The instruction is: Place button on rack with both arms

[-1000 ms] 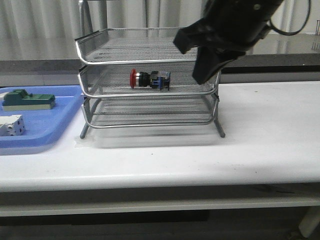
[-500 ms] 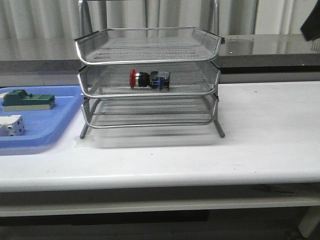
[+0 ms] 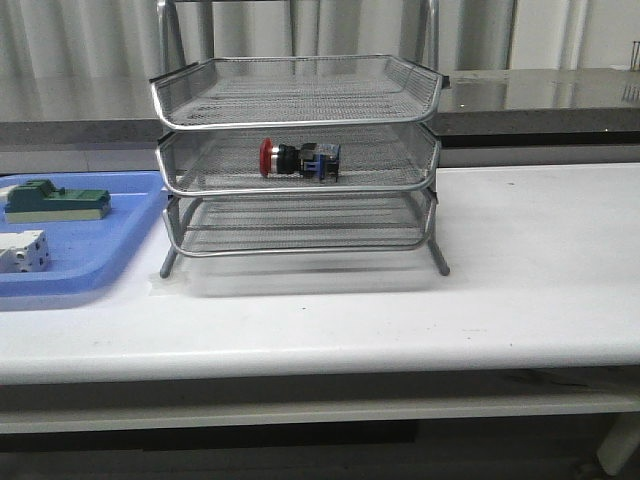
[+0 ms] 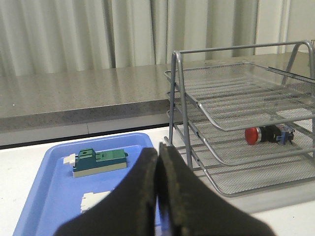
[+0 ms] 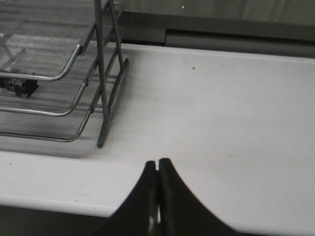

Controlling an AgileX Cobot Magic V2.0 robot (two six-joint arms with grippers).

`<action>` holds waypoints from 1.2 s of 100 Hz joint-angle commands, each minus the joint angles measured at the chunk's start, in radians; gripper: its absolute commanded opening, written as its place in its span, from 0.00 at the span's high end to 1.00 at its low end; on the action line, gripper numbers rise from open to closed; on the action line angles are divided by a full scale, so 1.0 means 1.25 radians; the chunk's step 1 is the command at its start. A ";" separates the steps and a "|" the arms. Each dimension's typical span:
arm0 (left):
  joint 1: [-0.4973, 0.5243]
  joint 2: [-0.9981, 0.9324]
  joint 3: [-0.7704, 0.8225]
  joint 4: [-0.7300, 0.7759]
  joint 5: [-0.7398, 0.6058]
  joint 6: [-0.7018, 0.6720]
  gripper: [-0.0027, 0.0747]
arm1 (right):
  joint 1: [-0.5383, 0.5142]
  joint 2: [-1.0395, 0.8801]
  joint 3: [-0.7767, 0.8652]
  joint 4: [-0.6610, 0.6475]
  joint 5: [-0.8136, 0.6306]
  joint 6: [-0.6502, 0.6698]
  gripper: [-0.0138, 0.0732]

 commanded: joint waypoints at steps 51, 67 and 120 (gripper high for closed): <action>0.002 0.006 -0.023 -0.005 -0.063 -0.005 0.99 | -0.012 -0.138 0.026 0.006 0.014 0.003 0.91; 0.002 0.006 -0.023 -0.005 -0.063 -0.005 0.99 | -0.012 -0.138 0.026 0.006 0.014 0.003 0.91; 0.002 0.006 -0.023 -0.005 -0.063 -0.005 0.99 | -0.004 -0.154 0.054 -0.012 -0.053 0.011 0.91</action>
